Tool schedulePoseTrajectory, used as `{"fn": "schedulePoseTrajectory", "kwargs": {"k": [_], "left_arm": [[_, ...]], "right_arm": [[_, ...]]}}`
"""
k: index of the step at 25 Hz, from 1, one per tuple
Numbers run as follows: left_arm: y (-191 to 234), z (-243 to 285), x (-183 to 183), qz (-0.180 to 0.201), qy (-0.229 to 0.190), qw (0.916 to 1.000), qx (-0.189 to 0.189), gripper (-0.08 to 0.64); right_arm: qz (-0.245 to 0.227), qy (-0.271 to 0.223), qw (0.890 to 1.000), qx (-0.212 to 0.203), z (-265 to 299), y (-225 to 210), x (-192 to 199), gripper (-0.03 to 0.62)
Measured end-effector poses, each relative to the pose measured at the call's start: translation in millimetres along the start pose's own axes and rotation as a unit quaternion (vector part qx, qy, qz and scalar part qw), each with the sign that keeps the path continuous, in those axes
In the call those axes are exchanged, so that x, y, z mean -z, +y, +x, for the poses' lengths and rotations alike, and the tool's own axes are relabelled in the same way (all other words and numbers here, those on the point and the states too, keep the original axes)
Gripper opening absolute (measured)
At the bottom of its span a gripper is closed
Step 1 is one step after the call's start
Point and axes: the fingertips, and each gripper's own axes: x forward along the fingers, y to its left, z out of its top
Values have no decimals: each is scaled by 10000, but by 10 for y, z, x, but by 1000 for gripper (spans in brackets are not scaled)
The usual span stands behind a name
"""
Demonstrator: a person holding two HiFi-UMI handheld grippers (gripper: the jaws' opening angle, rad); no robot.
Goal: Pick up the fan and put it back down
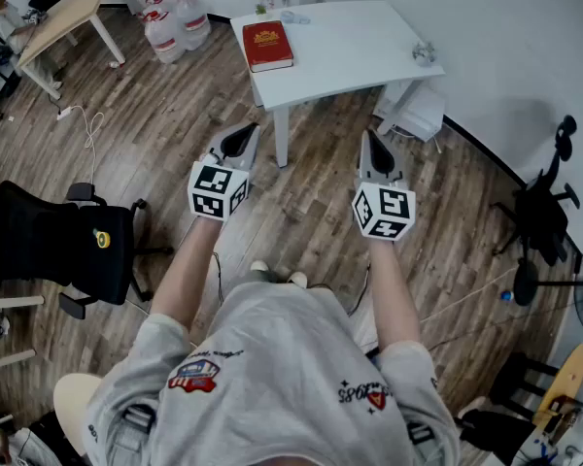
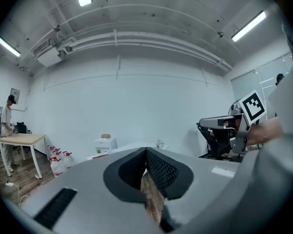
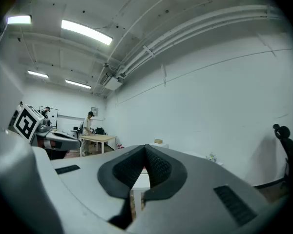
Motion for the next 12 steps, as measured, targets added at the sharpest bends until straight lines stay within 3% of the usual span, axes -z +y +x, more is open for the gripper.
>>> {"fn": "schedulePoseTrajectory", "kwargs": {"k": [4,9,12], "left_arm": [[54,-1,38,5,4,10000,-4,5],[89,28,160,-46,122,9999,-20,4],[70,77,208,-88,189,9998,-16,4]], "right_arm": [[245,24,9996,-170,45,38,84,2],[151,85,9986,-493,81,108,187,7],[136,31,9985,-523,105,83,214,133]]}}
